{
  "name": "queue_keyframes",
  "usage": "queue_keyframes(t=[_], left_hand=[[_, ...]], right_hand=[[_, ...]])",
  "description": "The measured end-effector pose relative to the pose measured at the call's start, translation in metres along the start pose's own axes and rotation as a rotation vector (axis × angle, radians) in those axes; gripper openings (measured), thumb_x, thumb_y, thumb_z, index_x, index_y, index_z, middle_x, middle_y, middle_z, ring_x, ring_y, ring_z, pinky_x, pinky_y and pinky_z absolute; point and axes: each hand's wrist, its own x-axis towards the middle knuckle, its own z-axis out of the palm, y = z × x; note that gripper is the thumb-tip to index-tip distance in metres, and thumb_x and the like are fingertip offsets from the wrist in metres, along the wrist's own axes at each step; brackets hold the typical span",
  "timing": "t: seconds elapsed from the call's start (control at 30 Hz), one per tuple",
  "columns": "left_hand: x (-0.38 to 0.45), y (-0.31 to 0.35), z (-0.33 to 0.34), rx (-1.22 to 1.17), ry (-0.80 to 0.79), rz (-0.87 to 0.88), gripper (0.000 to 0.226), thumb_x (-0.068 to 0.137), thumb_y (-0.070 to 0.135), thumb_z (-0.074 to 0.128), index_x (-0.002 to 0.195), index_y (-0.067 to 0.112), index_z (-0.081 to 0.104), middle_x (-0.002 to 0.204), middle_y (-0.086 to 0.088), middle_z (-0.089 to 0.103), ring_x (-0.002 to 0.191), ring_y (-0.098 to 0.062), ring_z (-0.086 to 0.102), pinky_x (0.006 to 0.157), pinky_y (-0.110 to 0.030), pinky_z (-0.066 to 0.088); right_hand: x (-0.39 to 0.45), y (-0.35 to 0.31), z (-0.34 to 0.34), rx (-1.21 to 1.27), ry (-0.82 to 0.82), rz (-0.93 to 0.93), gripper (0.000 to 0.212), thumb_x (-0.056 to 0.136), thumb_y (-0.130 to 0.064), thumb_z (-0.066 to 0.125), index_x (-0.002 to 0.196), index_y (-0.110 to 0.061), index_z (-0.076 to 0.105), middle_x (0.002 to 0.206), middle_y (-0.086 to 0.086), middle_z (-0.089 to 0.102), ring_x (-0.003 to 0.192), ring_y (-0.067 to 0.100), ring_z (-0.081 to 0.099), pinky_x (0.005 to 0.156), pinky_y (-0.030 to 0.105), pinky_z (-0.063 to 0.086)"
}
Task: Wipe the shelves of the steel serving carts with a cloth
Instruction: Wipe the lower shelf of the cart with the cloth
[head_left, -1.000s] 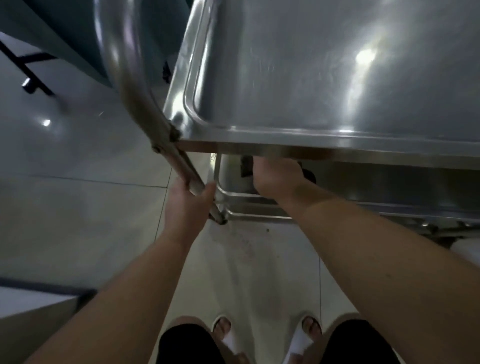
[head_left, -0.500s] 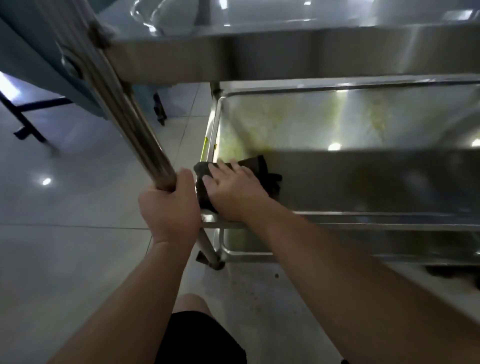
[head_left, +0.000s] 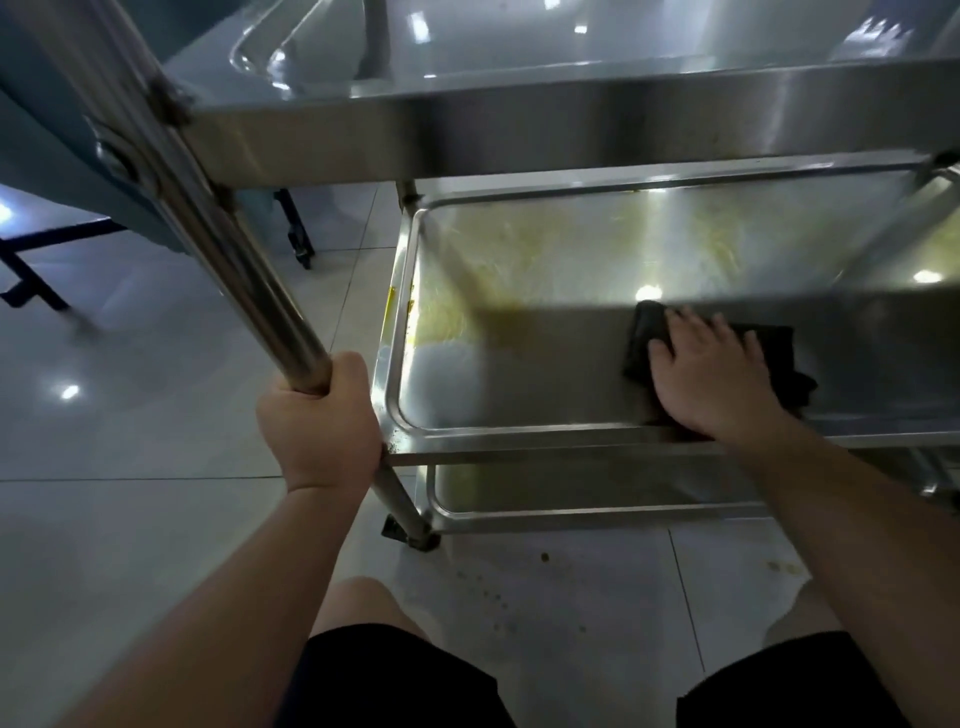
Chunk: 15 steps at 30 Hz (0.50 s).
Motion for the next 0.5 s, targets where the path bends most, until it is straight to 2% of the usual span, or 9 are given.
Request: queue_keyframes(t=[0.07,0.13,0.2,0.3,0.4,0.43,0.5], left_hand=[[0.000,0.000,0.001,-0.004,0.011,0.007,0.046,0.075,0.030,0.059,0.073,-0.014,0.044,0.067,-0.035,0.042,0.058,-0.026,0.043,0.054,-0.042,0.037],[0.000,0.000,0.002,-0.006,0.010,0.010,0.045,0.075,0.028,0.059,0.072,-0.013,0.040,0.066,-0.034,0.039,0.059,-0.027,0.041,0.052,-0.047,0.036],[0.001,-0.001,0.002,-0.013,0.017,0.011,0.045,0.075,0.027,0.059,0.072,-0.013,0.040,0.065,-0.033,0.040,0.059,-0.027,0.041,0.052,-0.046,0.036],[0.002,-0.003,0.003,-0.040,0.020,0.005,0.045,0.073,0.029,0.060,0.072,-0.013,0.042,0.062,-0.028,0.042,0.059,-0.025,0.043,0.056,-0.040,0.037],[0.002,-0.004,0.002,-0.028,0.017,0.032,0.042,0.074,0.029,0.061,0.070,-0.010,0.048,0.061,-0.025,0.047,0.056,-0.024,0.049,0.053,-0.039,0.041],[0.001,-0.005,0.002,-0.022,0.016,0.039,0.042,0.074,0.030,0.060,0.069,-0.010,0.047,0.062,-0.029,0.046,0.056,-0.025,0.048,0.053,-0.040,0.041],[0.001,-0.004,0.001,-0.018,0.002,0.042,0.045,0.073,0.030,0.059,0.071,-0.012,0.043,0.066,-0.035,0.044,0.057,-0.027,0.045,0.054,-0.043,0.038]], right_hand=[[0.015,-0.031,0.004,0.047,0.036,0.092,0.066,0.106,-0.050,0.015,0.166,-0.022,0.015,0.174,-0.001,0.012,0.159,0.028,0.008,0.128,0.053,0.000],[0.025,-0.084,0.013,0.062,0.059,0.091,0.066,0.106,-0.047,0.017,0.166,-0.018,0.017,0.173,0.003,0.015,0.158,0.031,0.011,0.128,0.052,0.002],[0.025,-0.144,0.025,0.064,0.051,-0.038,0.066,0.106,-0.046,0.020,0.165,-0.015,0.021,0.172,0.007,0.020,0.157,0.033,0.016,0.127,0.051,0.005],[0.004,-0.214,0.042,0.054,-0.005,-0.406,0.062,0.106,-0.047,0.026,0.163,-0.021,0.026,0.170,0.001,0.027,0.155,0.027,0.021,0.127,0.049,0.007],[-0.026,-0.213,0.047,-0.010,-0.098,-0.749,0.061,0.108,-0.048,0.024,0.165,-0.026,0.018,0.172,-0.007,0.020,0.158,0.019,0.012,0.128,0.045,0.002],[-0.032,-0.196,0.045,-0.021,-0.116,-0.812,0.061,0.108,-0.049,0.025,0.165,-0.028,0.018,0.172,-0.009,0.020,0.159,0.017,0.011,0.128,0.043,0.002],[-0.028,-0.152,0.037,-0.005,-0.121,-0.805,0.059,0.108,-0.051,0.030,0.163,-0.033,0.022,0.170,-0.013,0.022,0.158,0.012,0.014,0.128,0.039,0.003]])
